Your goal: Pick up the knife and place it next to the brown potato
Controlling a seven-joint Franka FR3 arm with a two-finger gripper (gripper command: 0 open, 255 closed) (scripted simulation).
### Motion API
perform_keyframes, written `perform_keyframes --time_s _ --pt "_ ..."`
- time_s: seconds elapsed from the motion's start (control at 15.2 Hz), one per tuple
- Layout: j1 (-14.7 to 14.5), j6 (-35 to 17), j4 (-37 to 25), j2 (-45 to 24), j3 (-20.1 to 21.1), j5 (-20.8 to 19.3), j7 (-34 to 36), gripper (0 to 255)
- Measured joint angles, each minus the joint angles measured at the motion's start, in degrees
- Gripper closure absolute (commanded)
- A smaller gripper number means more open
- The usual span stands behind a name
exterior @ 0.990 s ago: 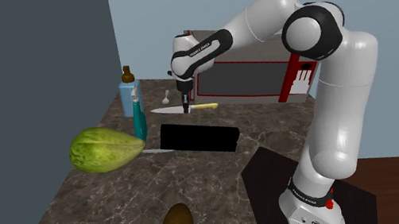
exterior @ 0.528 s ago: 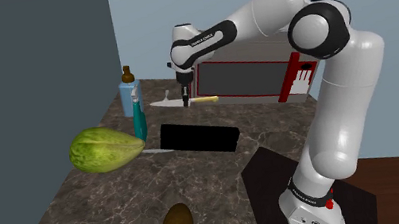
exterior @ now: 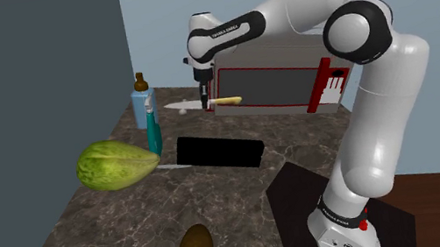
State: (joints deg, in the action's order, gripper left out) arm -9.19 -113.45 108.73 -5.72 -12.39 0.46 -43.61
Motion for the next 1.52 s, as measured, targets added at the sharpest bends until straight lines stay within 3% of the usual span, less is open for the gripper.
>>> perform_keyframes --time_s 0.33,1.12,1.52 --pt "-0.39 2.88 -1.77 1.13 0.27 -0.28 0.76 255" --pt "-8.51 1.71 4.83 6.47 7.82 -1.07 16.58 255" --pt "-12.22 2.56 4.50 6.91 11.68 -0.89 24.13 255"
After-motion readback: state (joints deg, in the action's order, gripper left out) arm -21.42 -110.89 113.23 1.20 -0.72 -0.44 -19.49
